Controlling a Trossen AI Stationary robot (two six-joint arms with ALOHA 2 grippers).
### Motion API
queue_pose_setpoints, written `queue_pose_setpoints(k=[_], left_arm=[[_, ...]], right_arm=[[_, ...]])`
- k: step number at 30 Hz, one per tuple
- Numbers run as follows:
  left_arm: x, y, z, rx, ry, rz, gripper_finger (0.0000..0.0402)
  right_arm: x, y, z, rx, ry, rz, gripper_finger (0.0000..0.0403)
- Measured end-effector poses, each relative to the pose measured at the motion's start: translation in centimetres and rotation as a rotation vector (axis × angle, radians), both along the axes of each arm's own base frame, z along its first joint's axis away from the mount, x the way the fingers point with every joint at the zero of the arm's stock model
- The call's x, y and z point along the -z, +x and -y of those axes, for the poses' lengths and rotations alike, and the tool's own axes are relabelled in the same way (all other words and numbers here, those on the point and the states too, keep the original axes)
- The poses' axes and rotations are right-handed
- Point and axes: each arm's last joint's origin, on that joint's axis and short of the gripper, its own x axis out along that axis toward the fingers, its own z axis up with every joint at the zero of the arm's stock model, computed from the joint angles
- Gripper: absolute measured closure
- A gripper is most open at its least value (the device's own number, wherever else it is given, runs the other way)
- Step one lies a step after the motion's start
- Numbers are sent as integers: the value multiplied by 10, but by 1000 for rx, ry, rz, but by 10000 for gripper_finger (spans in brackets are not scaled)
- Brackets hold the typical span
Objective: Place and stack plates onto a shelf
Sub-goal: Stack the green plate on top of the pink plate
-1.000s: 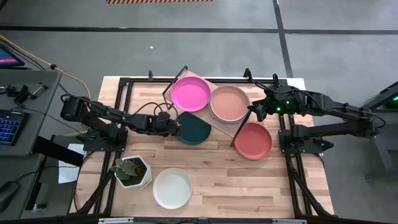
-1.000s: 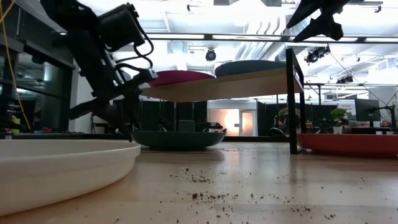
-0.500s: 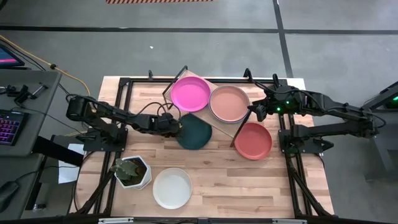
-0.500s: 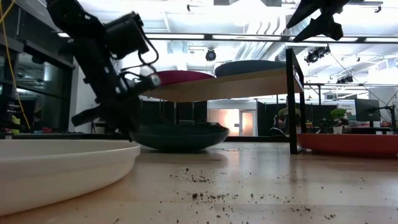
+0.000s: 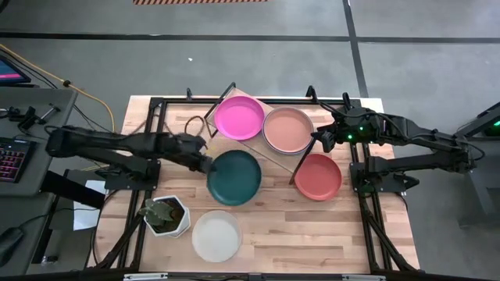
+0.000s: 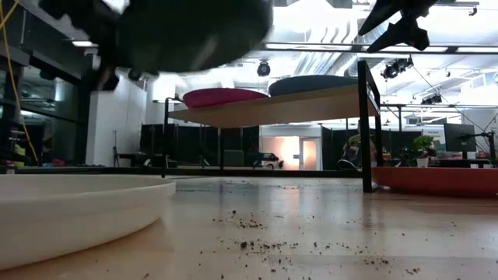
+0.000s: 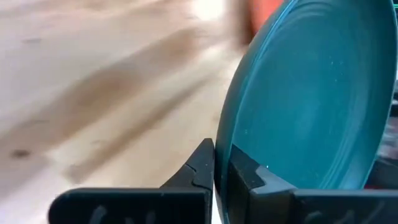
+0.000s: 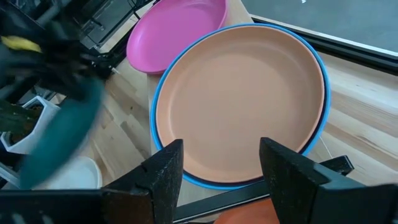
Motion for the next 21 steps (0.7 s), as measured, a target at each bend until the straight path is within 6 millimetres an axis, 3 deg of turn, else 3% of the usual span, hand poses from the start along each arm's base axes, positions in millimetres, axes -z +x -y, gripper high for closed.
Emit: queue_pose_setpoints(k=[5,9,16,21], left_arm=[[-49,-3,-2,-40,84,176,400],[-79,4,-25,-189,248,206,400],[-101,17,-83,-384,457,68,401],[-92,25,-113,-420,477,-52,401]], right_arm=[[0,0,0,0,0,0,210],[0,0,1,15,-10,-2,210],[-1,0,1,15,-12,5,210],[-1,0,1,15,-12,6,210]])
